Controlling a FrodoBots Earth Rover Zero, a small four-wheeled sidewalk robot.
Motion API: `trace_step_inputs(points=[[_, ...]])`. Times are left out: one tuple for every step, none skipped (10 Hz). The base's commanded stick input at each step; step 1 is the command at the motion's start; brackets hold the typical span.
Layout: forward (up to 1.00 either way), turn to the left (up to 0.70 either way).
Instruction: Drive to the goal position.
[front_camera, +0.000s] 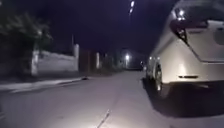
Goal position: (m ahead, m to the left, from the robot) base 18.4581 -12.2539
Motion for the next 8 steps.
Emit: trace_step_inputs(points=[[0.50,0.00],[0.50,0.00],[0.50,0.00],[0.50,0.00],[0.50,0.00],[0.50,0.00],[0.50,0.00],[0.50,0.00]])
